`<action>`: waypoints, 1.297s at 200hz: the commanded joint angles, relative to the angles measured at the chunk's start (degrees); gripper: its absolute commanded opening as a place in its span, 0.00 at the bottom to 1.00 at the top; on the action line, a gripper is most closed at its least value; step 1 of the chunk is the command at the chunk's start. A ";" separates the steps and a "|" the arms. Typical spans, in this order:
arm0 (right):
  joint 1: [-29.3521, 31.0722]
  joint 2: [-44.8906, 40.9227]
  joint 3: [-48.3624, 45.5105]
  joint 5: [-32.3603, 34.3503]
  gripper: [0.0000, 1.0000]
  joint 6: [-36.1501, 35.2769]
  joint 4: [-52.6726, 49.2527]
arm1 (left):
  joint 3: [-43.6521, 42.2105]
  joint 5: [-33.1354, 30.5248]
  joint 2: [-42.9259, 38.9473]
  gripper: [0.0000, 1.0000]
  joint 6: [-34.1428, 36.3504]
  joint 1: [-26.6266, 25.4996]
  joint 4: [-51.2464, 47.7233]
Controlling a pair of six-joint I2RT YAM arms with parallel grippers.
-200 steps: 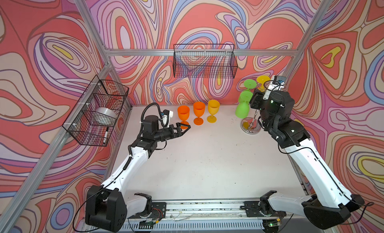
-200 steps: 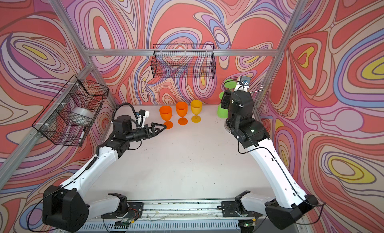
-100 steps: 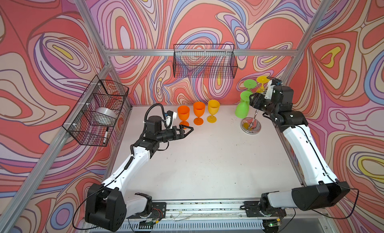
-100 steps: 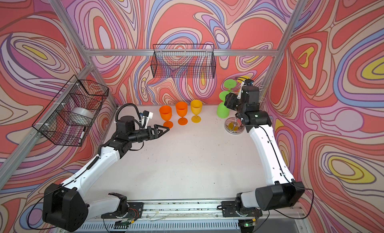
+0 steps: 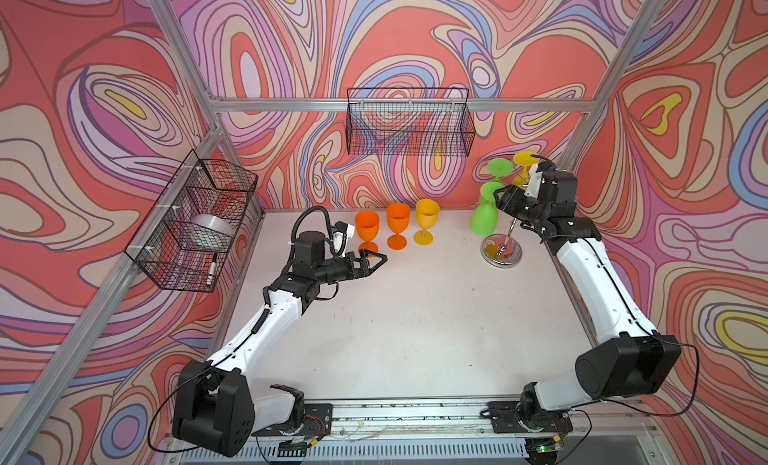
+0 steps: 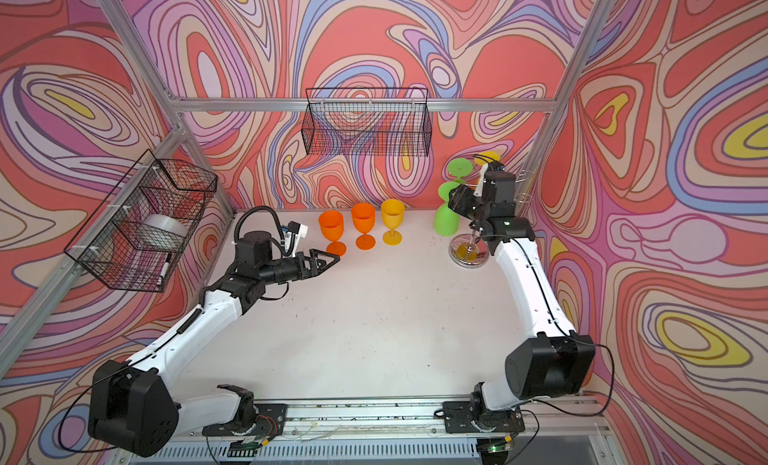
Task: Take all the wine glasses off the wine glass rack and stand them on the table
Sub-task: 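Raise the right gripper and move it to the chrome rack, then position the open right gripper around a hanging green glass foot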
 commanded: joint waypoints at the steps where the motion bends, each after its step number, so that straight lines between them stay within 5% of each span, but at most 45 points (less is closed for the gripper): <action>1: -0.22 0.01 -0.40 3.09 0.64 0.79 -0.09 | 2.14 -0.75 -0.19 0.94 2.08 -0.29 -1.79; 52: -0.31 -0.86 -1.57 12.62 0.65 0.57 -3.50 | 2.88 -1.11 0.88 0.94 2.43 -0.18 -2.42; 151: -1.55 -3.50 -1.71 19.81 0.67 -3.19 -3.24 | 3.28 -1.78 1.41 0.94 3.08 -0.15 -3.32; 259: -1.45 -13.28 -8.72 7.56 0.64 3.98 3.86 | 3.63 -1.47 2.11 0.94 3.07 -0.22 -2.88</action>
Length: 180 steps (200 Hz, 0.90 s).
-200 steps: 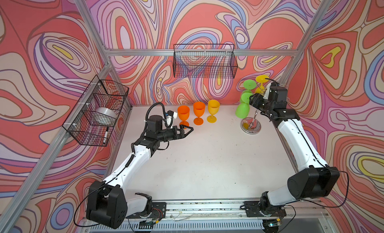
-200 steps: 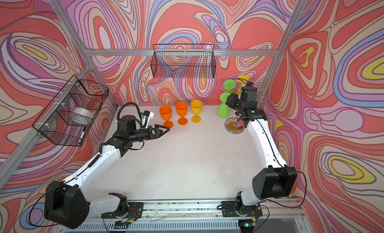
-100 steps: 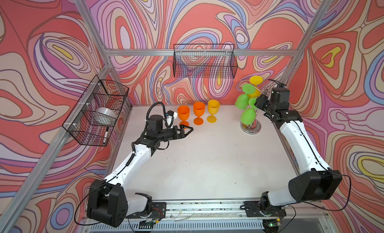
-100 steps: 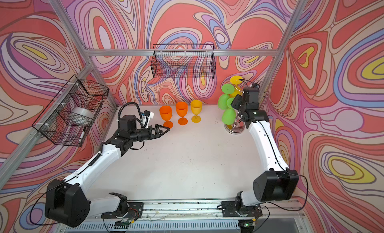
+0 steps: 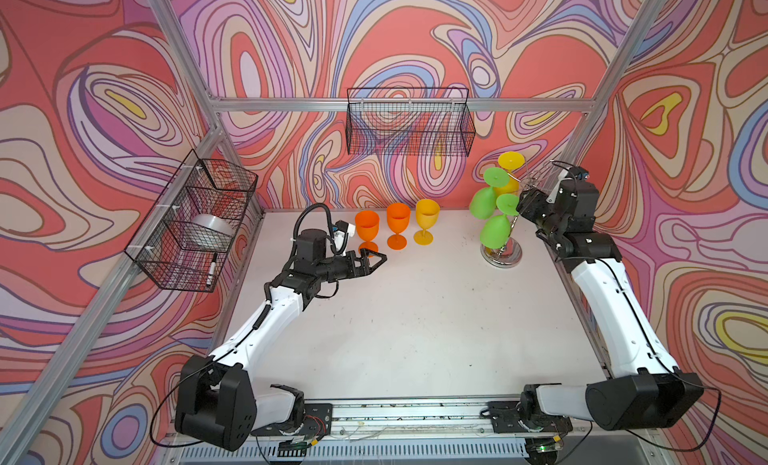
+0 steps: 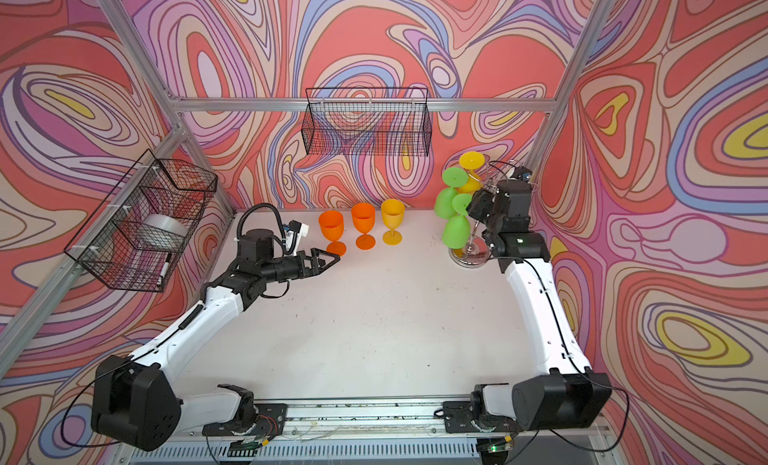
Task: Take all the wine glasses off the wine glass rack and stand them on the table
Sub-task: 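Position the open right gripper around a hanging green glass foot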
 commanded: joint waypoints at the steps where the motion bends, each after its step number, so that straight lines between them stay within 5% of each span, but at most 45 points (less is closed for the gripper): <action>1: -0.27 -2.65 -2.24 -5.01 0.64 3.53 2.61 | 1.86 0.02 0.54 0.94 1.05 -0.18 -0.18; 180: -0.27 -5.47 -8.50 -17.87 0.63 16.00 1.85 | -0.51 6.32 -4.49 0.94 0.71 -0.26 6.45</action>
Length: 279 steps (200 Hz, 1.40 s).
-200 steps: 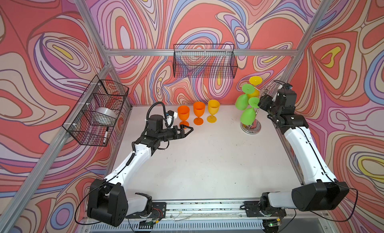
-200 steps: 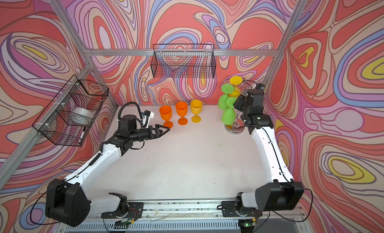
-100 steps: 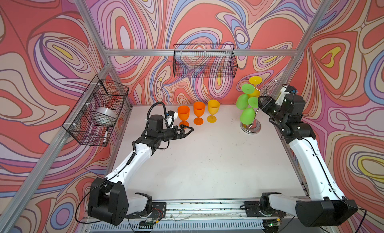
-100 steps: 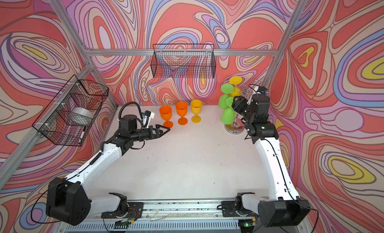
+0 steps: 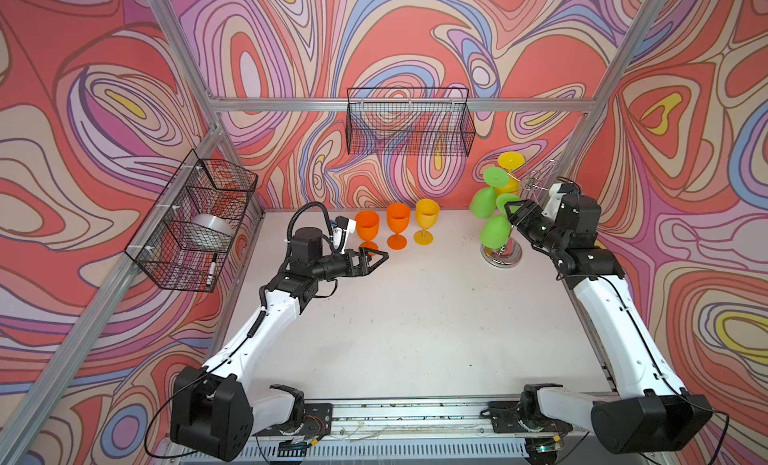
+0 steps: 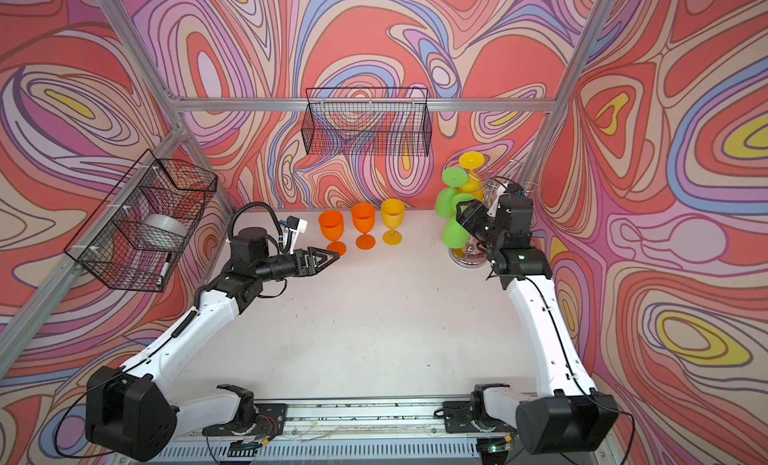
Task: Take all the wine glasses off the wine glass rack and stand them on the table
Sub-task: 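Position the open right gripper around a hanging green glass foot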
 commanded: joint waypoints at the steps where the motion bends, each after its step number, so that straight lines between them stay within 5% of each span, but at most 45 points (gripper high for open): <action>1: -0.30 -0.22 -0.93 -1.82 0.63 2.13 0.58 | -0.56 1.36 -1.42 0.94 0.70 -0.24 2.57; 170: -0.75 1.13 -2.07 1.40 0.59 10.68 2.35 | -0.86 2.17 -1.19 0.94 -0.16 -0.23 3.70; 246: -4.79 3.10 -7.50 -3.36 0.55 23.04 15.51 | -1.03 4.13 -1.76 0.94 0.06 -0.41 4.93; 279: -6.09 5.67 -9.58 -7.90 0.43 28.59 23.01 | -1.24 4.72 -2.16 0.94 0.25 -0.82 5.54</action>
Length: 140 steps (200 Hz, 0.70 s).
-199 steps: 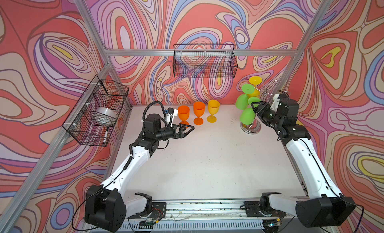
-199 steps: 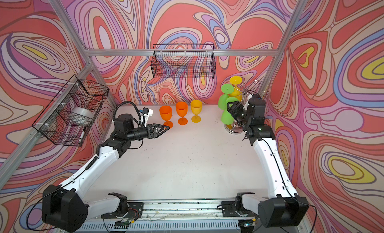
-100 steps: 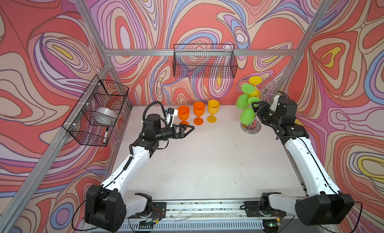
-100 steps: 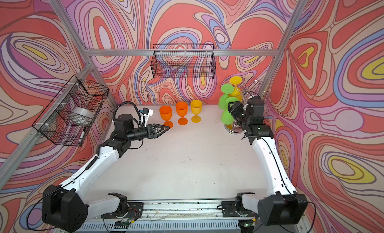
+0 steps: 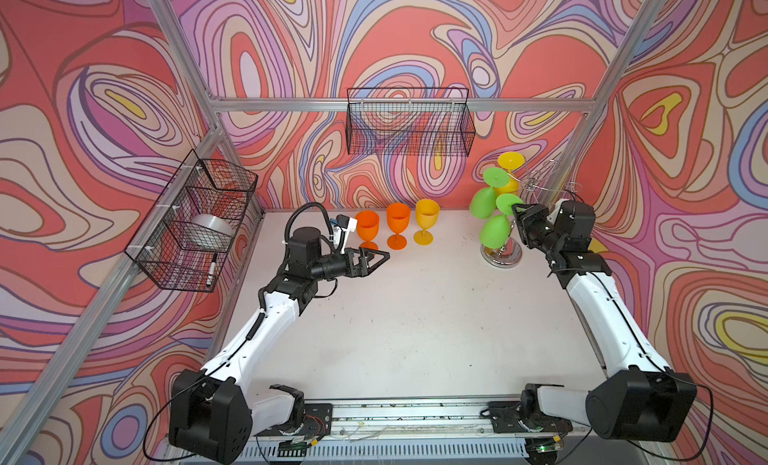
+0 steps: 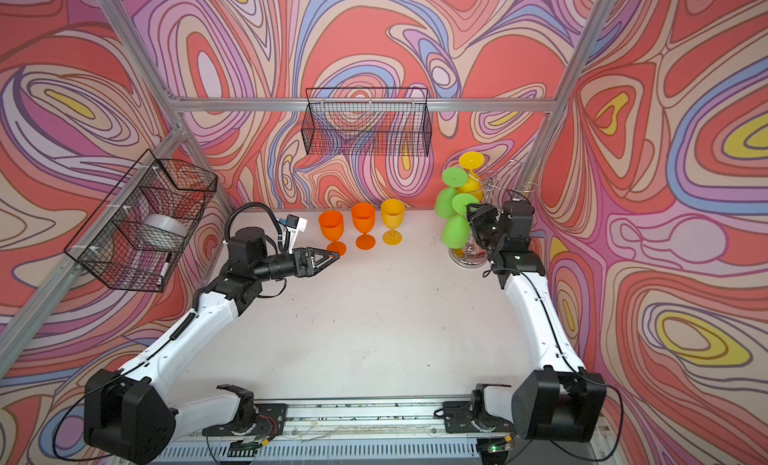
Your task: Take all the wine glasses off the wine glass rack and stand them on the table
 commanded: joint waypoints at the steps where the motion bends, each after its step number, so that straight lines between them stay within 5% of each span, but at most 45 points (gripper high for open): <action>1: -0.80 1.74 -1.69 -4.54 0.43 6.13 8.88 | -0.66 1.71 -1.55 0.94 0.26 -0.54 2.27; 96: -0.89 0.93 -2.30 -3.01 0.00 8.81 14.35 | -0.65 1.93 -1.46 0.94 0.43 -0.69 2.40; 140: -0.91 0.49 -2.11 -2.71 0.00 8.87 15.05 | -0.65 1.68 -1.12 0.94 0.44 -0.61 2.31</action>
